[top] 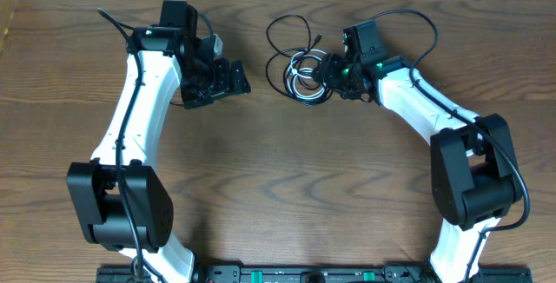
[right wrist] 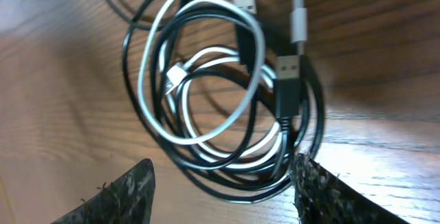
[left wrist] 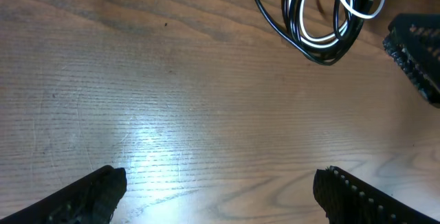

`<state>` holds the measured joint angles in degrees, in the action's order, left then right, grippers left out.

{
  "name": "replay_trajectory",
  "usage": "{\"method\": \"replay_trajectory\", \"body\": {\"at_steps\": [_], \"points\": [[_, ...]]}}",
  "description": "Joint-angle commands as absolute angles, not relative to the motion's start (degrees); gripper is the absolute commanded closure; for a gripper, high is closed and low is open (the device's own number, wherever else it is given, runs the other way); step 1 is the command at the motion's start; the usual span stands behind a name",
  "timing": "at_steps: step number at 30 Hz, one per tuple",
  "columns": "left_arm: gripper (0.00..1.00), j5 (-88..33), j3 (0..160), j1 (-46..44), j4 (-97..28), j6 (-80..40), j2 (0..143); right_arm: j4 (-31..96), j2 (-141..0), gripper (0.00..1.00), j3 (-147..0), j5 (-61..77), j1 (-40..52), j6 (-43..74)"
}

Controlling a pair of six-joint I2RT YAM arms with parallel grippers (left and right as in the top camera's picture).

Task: Untangle cables
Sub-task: 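Lower the right gripper onto the cable bundle and grasp cables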

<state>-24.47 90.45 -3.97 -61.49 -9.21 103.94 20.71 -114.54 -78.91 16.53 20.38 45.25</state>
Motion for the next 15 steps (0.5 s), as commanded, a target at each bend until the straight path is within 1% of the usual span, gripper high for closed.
{"method": "replay_trajectory", "body": {"at_steps": [1,8,11,15], "points": [[0.07,-23.94,90.87,-4.01,-61.60,-9.61,104.27,20.10,-116.38,0.41,-79.59,11.42,21.41,51.55],[0.07,-23.94,90.48,-4.01,-61.60,-9.61,104.27,13.87,-118.10,0.49,-79.59,10.59,21.85,51.86],[0.07,-23.94,90.21,-4.01,-61.60,-9.67,104.27,14.59,-118.13,0.52,-79.59,9.72,21.85,52.07],[0.07,-23.94,90.21,-4.01,-61.34,-9.85,104.27,15.57,-118.13,0.52,-79.57,8.88,21.87,52.71]]}}
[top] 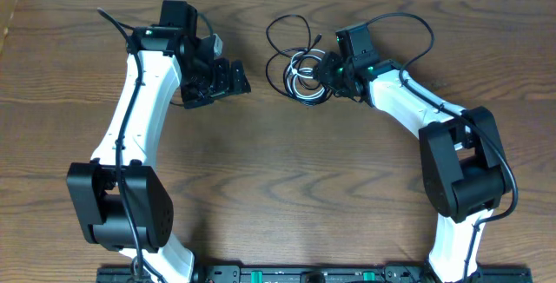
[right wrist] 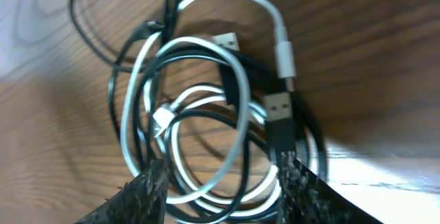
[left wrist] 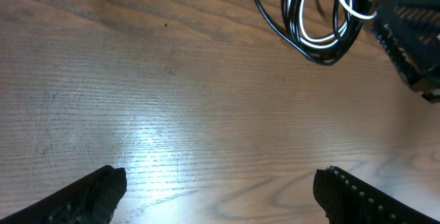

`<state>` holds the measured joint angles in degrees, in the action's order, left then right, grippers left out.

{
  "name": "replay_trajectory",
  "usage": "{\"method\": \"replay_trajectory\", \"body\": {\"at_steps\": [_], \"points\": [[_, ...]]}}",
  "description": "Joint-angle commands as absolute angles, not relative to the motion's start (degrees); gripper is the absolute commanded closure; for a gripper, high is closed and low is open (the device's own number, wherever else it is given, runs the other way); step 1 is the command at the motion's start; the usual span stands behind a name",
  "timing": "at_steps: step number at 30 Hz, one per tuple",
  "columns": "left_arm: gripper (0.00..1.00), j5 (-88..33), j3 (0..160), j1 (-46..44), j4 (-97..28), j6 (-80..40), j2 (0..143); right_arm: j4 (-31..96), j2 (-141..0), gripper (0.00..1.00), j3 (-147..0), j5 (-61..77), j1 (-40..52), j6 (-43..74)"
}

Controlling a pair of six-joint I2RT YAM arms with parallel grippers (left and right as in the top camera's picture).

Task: Untangle cables
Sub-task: 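Lower the right gripper onto the cable bundle and grasp cables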

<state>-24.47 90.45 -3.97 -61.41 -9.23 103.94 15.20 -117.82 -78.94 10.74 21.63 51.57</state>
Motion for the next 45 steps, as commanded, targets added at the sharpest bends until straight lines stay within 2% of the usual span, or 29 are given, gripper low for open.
{"method": "replay_trajectory", "body": {"at_steps": [1,15,18,20,28,37,40,45], "points": [[0.07,-23.94,90.21,-4.01,-61.21,-10.28,104.27,15.57,-118.13,0.52,-79.57,8.88,21.87,52.71],[0.07,-23.94,90.21,-4.01,-60.93,-10.90,104.27,14.33,-118.26,0.58,-79.57,4.78,23.35,54.41],[0.07,-23.94,90.21,-4.01,-60.95,-10.87,104.27,13.54,-118.26,0.64,-79.57,4.23,23.66,54.41],[0.07,-23.94,90.21,-4.01,-60.95,-10.87,104.27,13.61,-118.26,0.65,-79.57,4.19,23.75,54.41],[0.07,-23.94,90.21,-4.01,-60.97,-10.87,104.27,12.32,-120.27,0.59,-79.55,4.25,23.83,55.70],[0.07,-23.94,90.21,-4.01,-60.95,-10.87,104.27,9.85,-120.46,0.82,-79.55,4.71,23.83,55.18],[0.07,-23.94,90.21,-4.01,-60.97,-10.87,104.27,9.82,-120.44,0.98,-79.55,6.44,23.83,53.82],[0.07,-23.92,90.21,-4.01,-60.97,-10.83,104.27,9.04,-119.07,0.99,-79.85,8.27,22.90,51.29]]}}
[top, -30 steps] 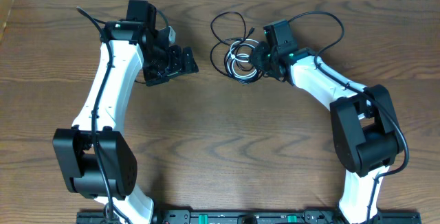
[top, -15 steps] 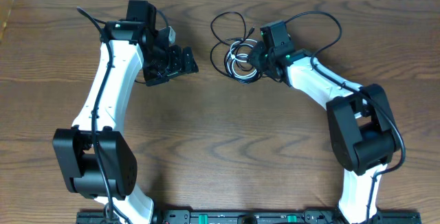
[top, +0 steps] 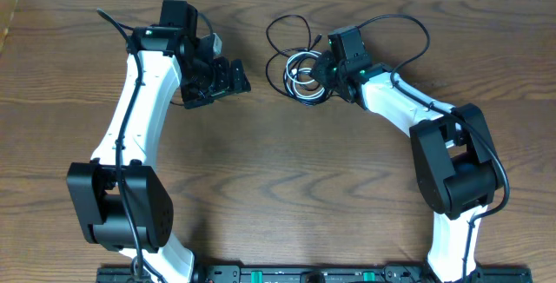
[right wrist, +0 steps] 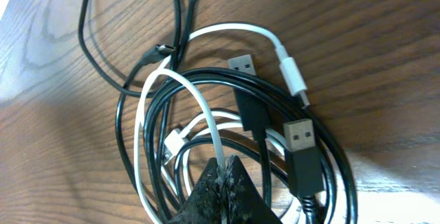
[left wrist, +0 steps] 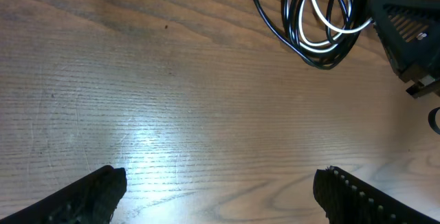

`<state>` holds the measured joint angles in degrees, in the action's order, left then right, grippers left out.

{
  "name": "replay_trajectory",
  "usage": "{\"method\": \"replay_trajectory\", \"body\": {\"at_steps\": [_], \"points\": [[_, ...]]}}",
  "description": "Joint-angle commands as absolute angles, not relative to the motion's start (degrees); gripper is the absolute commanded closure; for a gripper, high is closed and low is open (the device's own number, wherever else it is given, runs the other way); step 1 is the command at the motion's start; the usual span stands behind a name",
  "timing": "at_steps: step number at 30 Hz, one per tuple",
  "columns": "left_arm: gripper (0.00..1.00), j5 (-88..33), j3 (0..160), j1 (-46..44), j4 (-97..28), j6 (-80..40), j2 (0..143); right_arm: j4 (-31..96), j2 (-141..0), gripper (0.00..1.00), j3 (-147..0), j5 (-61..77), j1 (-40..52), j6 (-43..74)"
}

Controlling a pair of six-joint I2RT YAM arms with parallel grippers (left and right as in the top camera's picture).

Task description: Untangle cables

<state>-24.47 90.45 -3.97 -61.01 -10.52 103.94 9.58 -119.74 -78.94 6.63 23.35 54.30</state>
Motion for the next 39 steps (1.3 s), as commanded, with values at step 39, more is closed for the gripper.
{"method": "replay_trajectory", "body": {"at_steps": [39], "points": [[0.07,-39.83,90.21,-4.01,-60.53,-10.83,104.27,-39.42,-87.72,0.98,-79.94,52.23,11.92,76.69]]}}
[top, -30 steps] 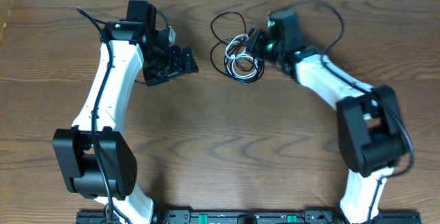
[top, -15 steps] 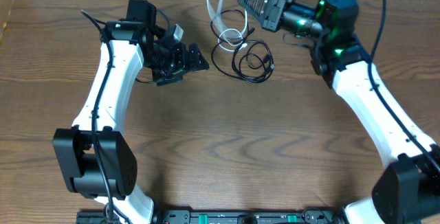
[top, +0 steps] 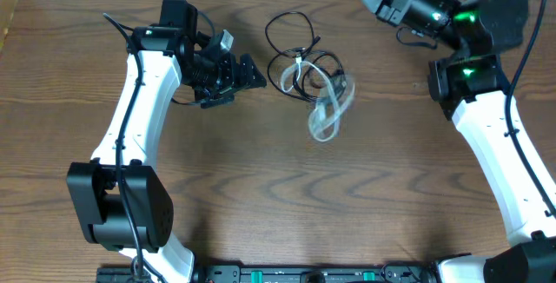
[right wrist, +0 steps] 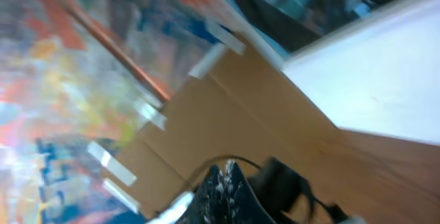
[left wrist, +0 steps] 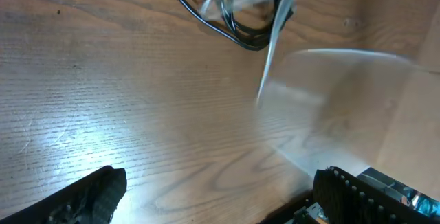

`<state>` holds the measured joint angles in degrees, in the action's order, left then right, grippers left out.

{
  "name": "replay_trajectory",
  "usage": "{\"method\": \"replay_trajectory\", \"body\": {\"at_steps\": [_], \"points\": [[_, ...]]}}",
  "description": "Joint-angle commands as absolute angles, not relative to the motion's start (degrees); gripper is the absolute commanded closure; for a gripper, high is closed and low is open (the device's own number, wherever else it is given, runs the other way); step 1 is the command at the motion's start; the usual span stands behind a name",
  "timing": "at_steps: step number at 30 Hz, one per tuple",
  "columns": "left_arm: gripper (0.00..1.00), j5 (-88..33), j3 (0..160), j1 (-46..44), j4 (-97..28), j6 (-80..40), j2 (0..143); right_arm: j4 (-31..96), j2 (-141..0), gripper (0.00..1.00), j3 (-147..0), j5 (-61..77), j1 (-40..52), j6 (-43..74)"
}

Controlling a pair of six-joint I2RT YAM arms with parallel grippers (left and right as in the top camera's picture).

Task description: Untangle cables

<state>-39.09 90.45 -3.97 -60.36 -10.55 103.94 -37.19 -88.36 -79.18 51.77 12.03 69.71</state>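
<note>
A tangle of black cables [top: 300, 55] lies on the table at the back middle, also at the top of the left wrist view [left wrist: 234, 25]. A white cable [top: 326, 109] shows as a blurred loop partly lifted out of the tangle, a pale streak [left wrist: 273, 45] in the left wrist view. My right gripper is raised high near the overhead camera. Its wrist view shows the fingertips [right wrist: 223, 186] shut, with a white bit of cable [right wrist: 180, 205] beside them. My left gripper [top: 243, 73] stands open just left of the tangle, nothing between its fingers [left wrist: 89, 196].
The wooden table [top: 278, 196] stretches in front of the tangle. The right wrist view looks away from the table at a blurred room and a brown panel [right wrist: 227, 121]. The right arm [top: 486, 118] rises along the table's right side.
My right gripper, which was shut on the white cable down in the tangle, is now lifted high and to the right. The white cable has come partly out of the black cables. My left gripper has tilted slightly.
First my right gripper was open just right of the tangle, then open over it. Then it was shut on a strand of the white cable. Now it is raised high with the white loop pulled out. My left gripper stayed open to the left throughout.
</note>
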Motion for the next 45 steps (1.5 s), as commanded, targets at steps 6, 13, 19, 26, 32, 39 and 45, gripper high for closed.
{"method": "replay_trajectory", "body": {"at_steps": [6,13,19,26,32,39,45], "points": [[0.07,-39.40,90.21,-3.99,-60.53,-10.81,104.27,-40.10,-87.74,0.98,-79.94,54.52,11.84,76.16],[0.07,-39.40,90.21,-3.99,-60.55,-10.83,104.27,5.85,-87.88,0.59,-79.92,34.24,10.98,40.91],[0.07,-39.40,90.21,-3.99,-60.42,-10.83,104.27,23.55,-92.44,0.38,-79.90,15.73,13.93,12.32],[0.07,-38.46,90.21,-4.01,-59.88,-10.85,104.27,27.55,-105.82,0.08,-79.90,15.81,15.22,-6.55],[0.07,-36.82,90.21,-4.01,-59.88,-10.85,104.27,23.59,-114.13,0.01,-79.90,18.70,15.73,-11.09],[0.07,-36.82,90.21,-4.01,-59.86,-10.83,104.27,20.36,-119.22,0.20,-79.90,21.15,17.39,-14.00],[0.07,-36.82,90.21,-4.01,-59.86,-10.83,104.27,17.63,-119.50,0.32,-79.90,18.65,18.02,-13.96]]}}
